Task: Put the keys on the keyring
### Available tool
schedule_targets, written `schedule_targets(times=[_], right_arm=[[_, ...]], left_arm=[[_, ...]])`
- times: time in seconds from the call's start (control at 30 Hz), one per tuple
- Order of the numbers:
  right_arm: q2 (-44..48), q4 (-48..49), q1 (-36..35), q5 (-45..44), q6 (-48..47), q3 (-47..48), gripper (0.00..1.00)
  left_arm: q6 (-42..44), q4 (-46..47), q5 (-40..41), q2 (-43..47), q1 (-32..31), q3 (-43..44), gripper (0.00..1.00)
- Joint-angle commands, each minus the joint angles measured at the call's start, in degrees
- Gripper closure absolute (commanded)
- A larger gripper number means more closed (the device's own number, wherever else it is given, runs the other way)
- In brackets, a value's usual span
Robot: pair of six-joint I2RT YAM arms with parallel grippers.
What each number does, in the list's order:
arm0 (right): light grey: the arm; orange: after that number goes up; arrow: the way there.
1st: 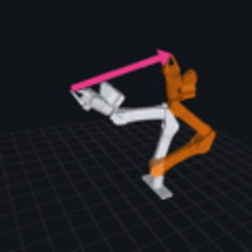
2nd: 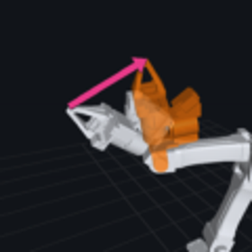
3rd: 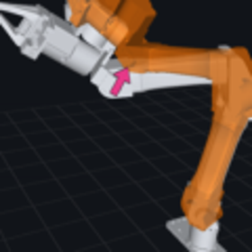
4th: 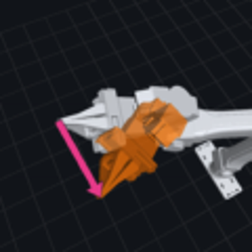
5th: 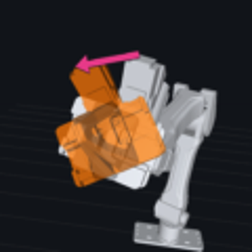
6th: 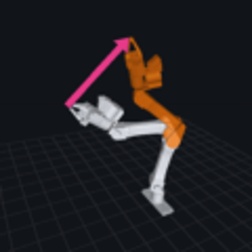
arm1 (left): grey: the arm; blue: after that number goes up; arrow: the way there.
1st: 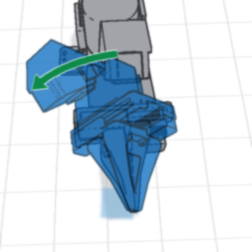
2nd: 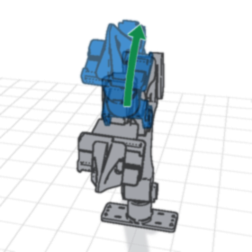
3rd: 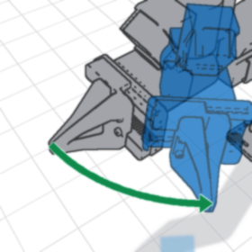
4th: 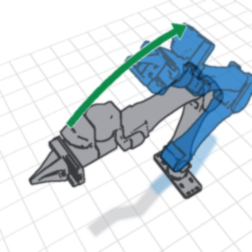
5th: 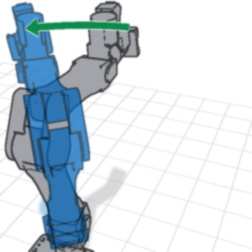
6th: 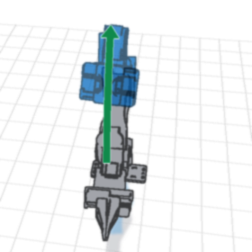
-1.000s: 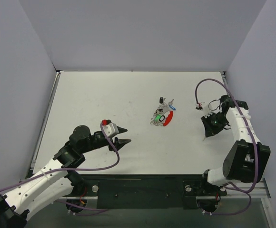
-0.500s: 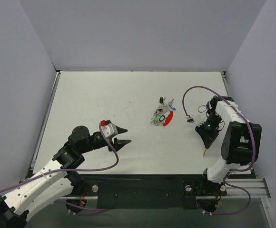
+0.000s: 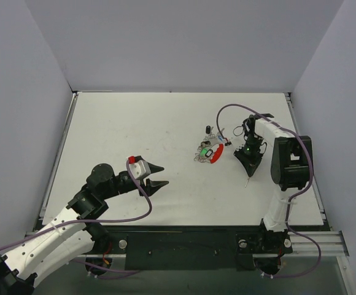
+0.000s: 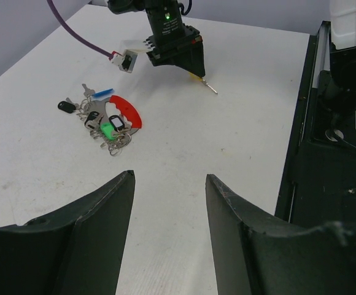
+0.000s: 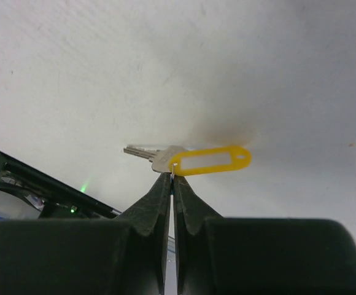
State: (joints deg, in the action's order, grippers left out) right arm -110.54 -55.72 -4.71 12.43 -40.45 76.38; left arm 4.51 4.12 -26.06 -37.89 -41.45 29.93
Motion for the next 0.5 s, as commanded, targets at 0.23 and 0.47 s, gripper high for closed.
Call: schedule_targets(times=[0.23, 0.47], right_arm=[[-6.2, 0.7, -3.0, -1.5, 6.0, 6.8, 1.0], [-7.2, 2.6, -3.6, -2.3, 7.3, 7.4, 1.0]], left_arm=[[-0.1, 2.8, -0.5, 0.1, 0.7, 0.1, 0.41], [-0.3, 3.1, -0.8, -0.3, 0.8, 0.0, 0.41]])
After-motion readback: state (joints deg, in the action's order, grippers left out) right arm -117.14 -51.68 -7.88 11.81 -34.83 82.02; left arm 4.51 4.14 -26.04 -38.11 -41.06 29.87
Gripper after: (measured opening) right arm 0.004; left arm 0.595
